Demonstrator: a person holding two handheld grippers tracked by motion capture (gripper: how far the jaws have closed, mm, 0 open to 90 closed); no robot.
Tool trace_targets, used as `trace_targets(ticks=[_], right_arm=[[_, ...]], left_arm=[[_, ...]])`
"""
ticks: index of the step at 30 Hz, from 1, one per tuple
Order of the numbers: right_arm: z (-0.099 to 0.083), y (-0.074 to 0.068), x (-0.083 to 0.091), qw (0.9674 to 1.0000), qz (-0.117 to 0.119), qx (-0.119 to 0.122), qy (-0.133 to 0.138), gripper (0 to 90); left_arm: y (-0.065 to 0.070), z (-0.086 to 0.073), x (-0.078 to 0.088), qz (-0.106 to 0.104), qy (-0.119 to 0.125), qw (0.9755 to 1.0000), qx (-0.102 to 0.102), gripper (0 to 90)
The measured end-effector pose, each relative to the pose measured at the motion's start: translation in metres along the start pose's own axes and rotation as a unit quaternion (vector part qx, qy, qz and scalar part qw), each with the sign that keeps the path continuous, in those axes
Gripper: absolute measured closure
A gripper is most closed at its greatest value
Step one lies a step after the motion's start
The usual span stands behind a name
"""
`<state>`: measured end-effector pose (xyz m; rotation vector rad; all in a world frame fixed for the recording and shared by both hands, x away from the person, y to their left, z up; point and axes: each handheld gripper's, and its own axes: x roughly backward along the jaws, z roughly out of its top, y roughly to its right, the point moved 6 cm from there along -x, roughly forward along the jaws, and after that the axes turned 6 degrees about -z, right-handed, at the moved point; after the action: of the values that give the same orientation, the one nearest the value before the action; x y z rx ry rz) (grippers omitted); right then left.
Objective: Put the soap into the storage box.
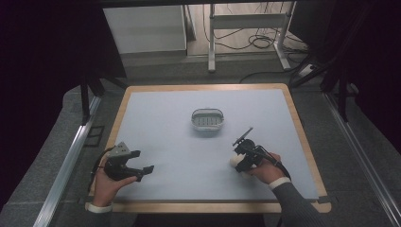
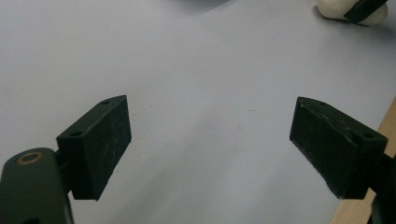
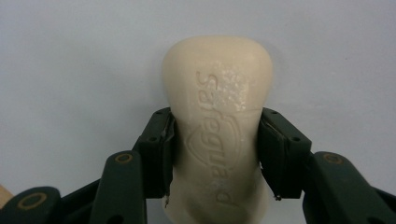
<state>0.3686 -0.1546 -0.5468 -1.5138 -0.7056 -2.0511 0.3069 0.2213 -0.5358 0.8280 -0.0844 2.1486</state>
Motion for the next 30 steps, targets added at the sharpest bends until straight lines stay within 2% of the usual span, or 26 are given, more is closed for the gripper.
trace_targets(ticks=[11,20,30], right_arm=[[0.005,0.011,0.019,0.9996,-0.003,0.002,0.028,49.4],[0.022,0.020,0.036,0.9985,-0.002,0.017,0.052,49.4],[0.036,0.025,0.038,0.9978,-0.004,0.023,0.062,49.5]], left_arm=[[0.000,0.000,-0.001,0.001,-0.002,1.0000,0.000,13.2],[0.000,-0.001,-0.002,0.000,-0.004,1.0000,-0.001,13.2],[-0.002,-0.001,-0.002,0.002,-0.005,1.0000,0.001,13.2]])
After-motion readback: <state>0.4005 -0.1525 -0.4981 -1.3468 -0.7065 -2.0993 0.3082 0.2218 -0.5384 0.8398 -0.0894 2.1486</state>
